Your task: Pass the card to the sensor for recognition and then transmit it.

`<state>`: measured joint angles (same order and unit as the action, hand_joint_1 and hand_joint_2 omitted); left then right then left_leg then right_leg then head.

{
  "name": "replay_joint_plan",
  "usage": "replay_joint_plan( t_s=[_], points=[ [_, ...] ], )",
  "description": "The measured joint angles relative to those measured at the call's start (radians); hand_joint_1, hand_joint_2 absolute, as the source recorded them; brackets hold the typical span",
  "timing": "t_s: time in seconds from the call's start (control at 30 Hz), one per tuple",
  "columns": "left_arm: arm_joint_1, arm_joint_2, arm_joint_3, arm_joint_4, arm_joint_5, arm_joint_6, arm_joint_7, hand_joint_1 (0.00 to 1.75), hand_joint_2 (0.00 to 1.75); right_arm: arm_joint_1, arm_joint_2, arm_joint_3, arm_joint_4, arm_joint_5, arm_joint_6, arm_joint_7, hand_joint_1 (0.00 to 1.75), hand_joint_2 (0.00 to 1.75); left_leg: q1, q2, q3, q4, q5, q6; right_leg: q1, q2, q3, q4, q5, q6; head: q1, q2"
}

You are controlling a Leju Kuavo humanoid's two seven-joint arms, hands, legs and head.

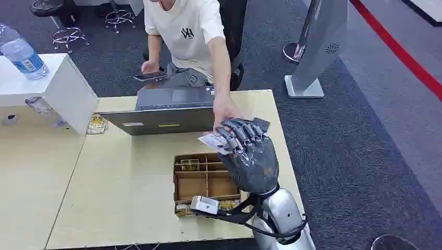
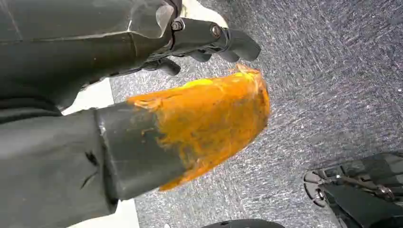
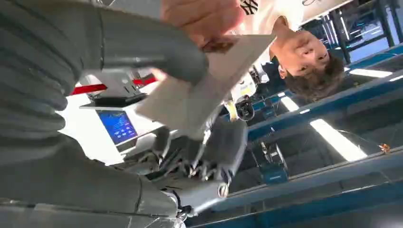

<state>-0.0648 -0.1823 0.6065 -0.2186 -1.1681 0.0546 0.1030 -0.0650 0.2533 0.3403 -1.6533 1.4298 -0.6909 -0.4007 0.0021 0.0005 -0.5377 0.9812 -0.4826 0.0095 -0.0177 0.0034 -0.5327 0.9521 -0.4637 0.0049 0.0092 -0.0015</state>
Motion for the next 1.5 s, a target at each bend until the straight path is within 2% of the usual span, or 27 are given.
replay_joint_plan(
  t_s=[0.23, 0.53, 0.63, 0.77, 0.87, 0.97, 1.13, 1.27, 1.5],
  points=[
    [0.0, 0.0, 0.0, 0.0, -0.002, 0.0, 0.0, 0.0, 0.0, -0.015, -0.001, 0.011, 0.014, 0.0, 0.0, 0.042, 1.75, 1.75, 0.0, 0.0, 0.0, 0.0, 0.0, 0.0, 0.0, 0.0, 0.0, 0.0, 0.0, 0.0, 0.0, 0.0],
    [-0.001, 0.0, 0.002, 0.0, -0.005, 0.0, 0.0, 0.0, 0.0, -0.016, -0.001, 0.014, 0.026, -0.086, 0.0, -0.001, 1.75, 1.75, 0.0, 0.0, 0.0, 0.0, 0.0, 0.0, 0.0, 0.0, 0.0, 0.0, 0.0, 0.0, 0.0, 0.0],
    [-0.001, 0.0, 0.012, 0.0, -0.005, 0.003, -0.002, 0.0, 0.0, -0.017, -0.001, 0.018, 0.057, -0.214, 0.0, -0.004, 1.75, 1.75, 0.0, 0.0, 0.0, 0.0, 0.0, 0.0, 0.0, 0.0, 0.0, 0.0, 0.0, 0.0, 0.0, 0.0],
    [-0.001, 0.0, 0.034, 0.0, 0.002, 0.01, -0.006, 0.0, 0.0, -0.011, -0.018, 0.075, 0.087, -0.46, 0.012, 0.071, 1.75, 1.75, 0.0, 0.0, 0.0, 0.0, 0.0, 0.0, 0.0, 0.0, -0.001, 0.0, 0.0, 0.0, 0.0, 0.0],
    [-0.001, -0.001, 0.059, 0.0, 0.018, 0.021, -0.01, 0.0, 0.0, 0.007, -0.042, 0.124, 0.084, -0.705, 0.124, 0.086, 1.75, 1.75, 0.0, 0.0, 0.0, 0.0, 0.0, 0.0, 0.0, 0.0, -0.001, 0.0, 0.0, 0.0, 0.0, 0.0],
    [-0.001, -0.001, 0.082, 0.0, 0.027, 0.024, -0.016, 0.0, 0.0, 0.029, -0.062, 0.14, 0.079, -0.881, 0.245, 0.079, 1.75, 1.75, 0.0, 0.0, 0.0, 0.0, 0.0, 0.0, 0.0, 0.0, -0.001, 0.0, 0.0, 0.0, 0.0, 0.0],
    [-0.001, -0.001, 0.117, 0.0, 0.043, 0.036, -0.02, 0.0, 0.0, 0.074, -0.094, 0.133, 0.067, -1.082, 0.399, 0.052, 1.75, 1.75, 0.0, 0.0, 0.0, 0.0, 0.0, 0.0, 0.0, 0.0, -0.001, 0.0, 0.0, 0.0, 0.0, 0.0],
    [0.0, -0.001, 0.143, 0.0, 0.055, 0.039, -0.021, 0.0, 0.0, 0.113, -0.126, 0.095, 0.048, -1.173, 0.455, 0.046, 1.75, 1.75, 0.0, 0.0, 0.0, 0.0, 0.0, 0.0, 0.0, 0.0, -0.001, 0.0, 0.0, 0.0, 0.0, 0.0],
    [0.0, -0.001, 0.175, 0.0, 0.07, 0.04, -0.023, 0.0, 0.0, 0.163, -0.181, 0.001, 0.024, -1.194, 0.462, 0.055, 1.75, 1.75, 0.0, 0.0, 0.0, 0.001, -0.001, 0.0, 0.0, 0.0, -0.001, -0.001, 0.0, 0.0, 0.0, 0.0]
  ],
)
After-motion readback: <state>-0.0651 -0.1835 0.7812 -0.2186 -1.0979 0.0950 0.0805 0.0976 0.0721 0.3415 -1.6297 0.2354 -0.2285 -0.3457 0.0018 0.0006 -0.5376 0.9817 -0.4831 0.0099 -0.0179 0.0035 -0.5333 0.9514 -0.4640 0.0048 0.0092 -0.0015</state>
